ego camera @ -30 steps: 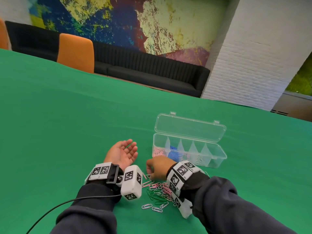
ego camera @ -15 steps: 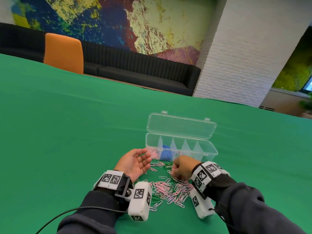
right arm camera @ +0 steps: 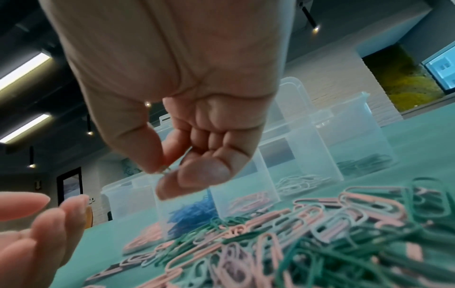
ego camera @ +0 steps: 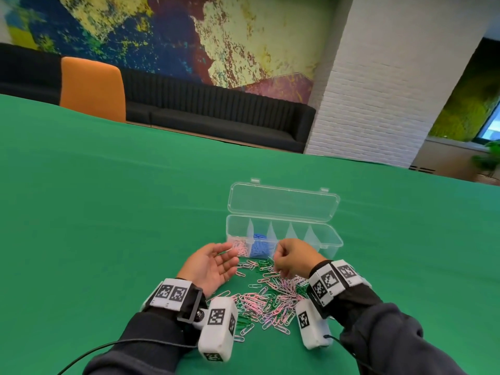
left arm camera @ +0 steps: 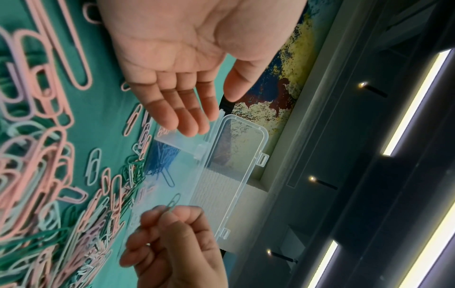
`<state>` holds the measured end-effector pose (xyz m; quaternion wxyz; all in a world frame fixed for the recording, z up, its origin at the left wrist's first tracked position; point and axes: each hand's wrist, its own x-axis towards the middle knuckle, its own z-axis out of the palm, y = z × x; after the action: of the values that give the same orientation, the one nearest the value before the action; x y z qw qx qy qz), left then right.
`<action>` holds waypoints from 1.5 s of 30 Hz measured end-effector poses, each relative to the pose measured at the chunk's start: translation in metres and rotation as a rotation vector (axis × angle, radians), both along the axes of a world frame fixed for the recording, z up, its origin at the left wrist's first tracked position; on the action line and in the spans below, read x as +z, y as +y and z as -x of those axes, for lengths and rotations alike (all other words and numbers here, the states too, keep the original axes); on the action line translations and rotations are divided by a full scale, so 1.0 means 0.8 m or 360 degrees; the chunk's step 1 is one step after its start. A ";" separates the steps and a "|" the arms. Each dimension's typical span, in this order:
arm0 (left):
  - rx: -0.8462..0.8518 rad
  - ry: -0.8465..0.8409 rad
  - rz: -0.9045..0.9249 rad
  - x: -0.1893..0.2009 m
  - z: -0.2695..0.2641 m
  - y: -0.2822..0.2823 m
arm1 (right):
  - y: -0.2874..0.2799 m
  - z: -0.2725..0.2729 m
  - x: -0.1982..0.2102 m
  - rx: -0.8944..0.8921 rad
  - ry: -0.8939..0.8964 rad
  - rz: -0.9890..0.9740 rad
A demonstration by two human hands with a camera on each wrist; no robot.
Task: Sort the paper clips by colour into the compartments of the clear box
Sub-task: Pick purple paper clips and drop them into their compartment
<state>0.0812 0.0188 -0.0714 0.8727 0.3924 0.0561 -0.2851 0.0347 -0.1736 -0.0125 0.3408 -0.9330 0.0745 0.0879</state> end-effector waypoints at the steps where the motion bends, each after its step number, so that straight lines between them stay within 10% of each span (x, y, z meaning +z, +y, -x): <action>1: -0.0002 0.0010 0.0015 0.000 0.001 -0.001 | 0.002 0.000 0.002 -0.0006 -0.0045 -0.0024; 7: -0.0153 0.0251 0.0320 0.003 0.006 -0.010 | 0.040 -0.009 0.026 0.0206 -0.0282 -0.0400; 18: 0.0207 0.0218 0.0291 0.005 -0.019 0.033 | 0.060 -0.016 -0.014 0.0591 0.0286 0.1019; 26: -0.0056 0.0221 0.0175 0.011 -0.002 0.006 | 0.055 -0.024 0.038 0.0324 -0.0148 0.0128; 33: 0.0212 0.0365 0.0373 0.012 -0.010 0.019 | 0.069 -0.029 0.001 0.0470 0.0112 0.0867; 45: 0.0350 0.0379 0.0337 0.010 -0.015 0.024 | 0.076 -0.039 0.006 0.0512 0.0175 0.1068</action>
<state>0.0929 0.0376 -0.0634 0.9222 0.2532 0.1713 -0.2367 0.0656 -0.1127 -0.0078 -0.0065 -0.9865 -0.0302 0.1608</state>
